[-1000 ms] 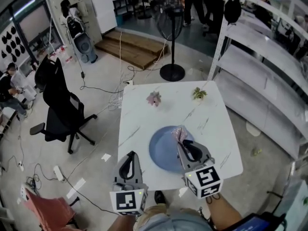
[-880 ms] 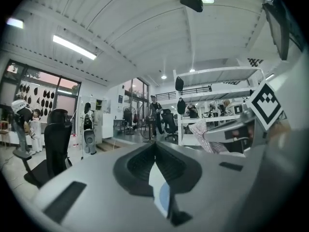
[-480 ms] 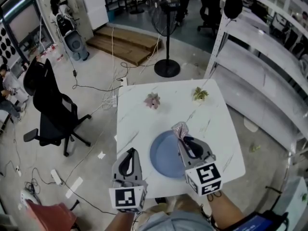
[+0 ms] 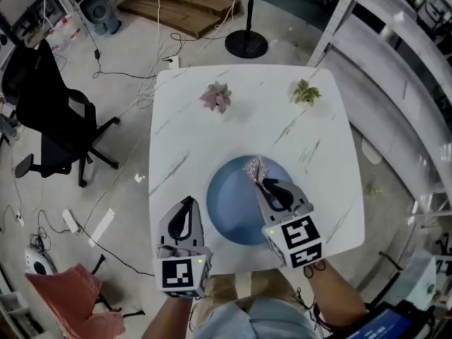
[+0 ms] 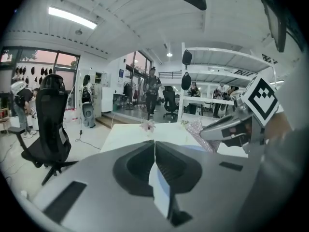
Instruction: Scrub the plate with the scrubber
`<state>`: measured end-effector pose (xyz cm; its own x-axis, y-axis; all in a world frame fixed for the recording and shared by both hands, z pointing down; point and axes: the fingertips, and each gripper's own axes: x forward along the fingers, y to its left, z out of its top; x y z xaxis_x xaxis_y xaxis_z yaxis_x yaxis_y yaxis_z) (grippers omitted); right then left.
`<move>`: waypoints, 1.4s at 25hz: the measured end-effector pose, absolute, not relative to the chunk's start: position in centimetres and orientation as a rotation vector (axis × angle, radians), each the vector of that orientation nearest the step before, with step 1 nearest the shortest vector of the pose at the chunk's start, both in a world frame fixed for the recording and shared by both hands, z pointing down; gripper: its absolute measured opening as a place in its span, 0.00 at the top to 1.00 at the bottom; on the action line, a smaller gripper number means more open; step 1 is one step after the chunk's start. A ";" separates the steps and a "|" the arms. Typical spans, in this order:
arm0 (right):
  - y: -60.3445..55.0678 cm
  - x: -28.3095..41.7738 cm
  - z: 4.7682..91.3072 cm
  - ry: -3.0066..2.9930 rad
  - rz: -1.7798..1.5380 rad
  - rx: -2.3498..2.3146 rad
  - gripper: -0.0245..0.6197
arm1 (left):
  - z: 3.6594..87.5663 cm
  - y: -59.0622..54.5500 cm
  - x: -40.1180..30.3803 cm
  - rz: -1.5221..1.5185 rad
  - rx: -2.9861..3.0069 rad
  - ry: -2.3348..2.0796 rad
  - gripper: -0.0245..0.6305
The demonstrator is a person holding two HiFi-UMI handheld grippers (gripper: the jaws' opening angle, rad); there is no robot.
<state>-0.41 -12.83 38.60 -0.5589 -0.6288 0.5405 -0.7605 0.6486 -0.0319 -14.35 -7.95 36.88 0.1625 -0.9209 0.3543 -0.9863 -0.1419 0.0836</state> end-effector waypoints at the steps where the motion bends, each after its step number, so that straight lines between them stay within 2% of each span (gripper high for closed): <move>1: -13.0 -0.4 39.6 -2.360 0.372 1.061 0.88 | 37.8 -8.1 -14.3 0.324 2.134 -1.829 0.95; 6: -14.2 -0.4 44.2 -2.265 0.427 0.971 0.88 | 42.5 -9.2 -14.0 0.358 2.082 -1.781 0.94; 13: -15.5 -0.9 47.6 -2.161 0.473 0.892 0.88 | 46.5 -10.6 -12.6 0.372 2.065 -1.638 0.84; 20: -15.8 -2.4 49.0 -2.046 0.495 0.734 0.89 | 48.0 -12.0 -12.3 0.427 2.005 -1.536 0.92; 35: -10.5 -7.3 49.7 -2.017 0.492 0.460 0.90 | 48.4 -12.4 -12.7 0.387 1.941 -1.498 0.93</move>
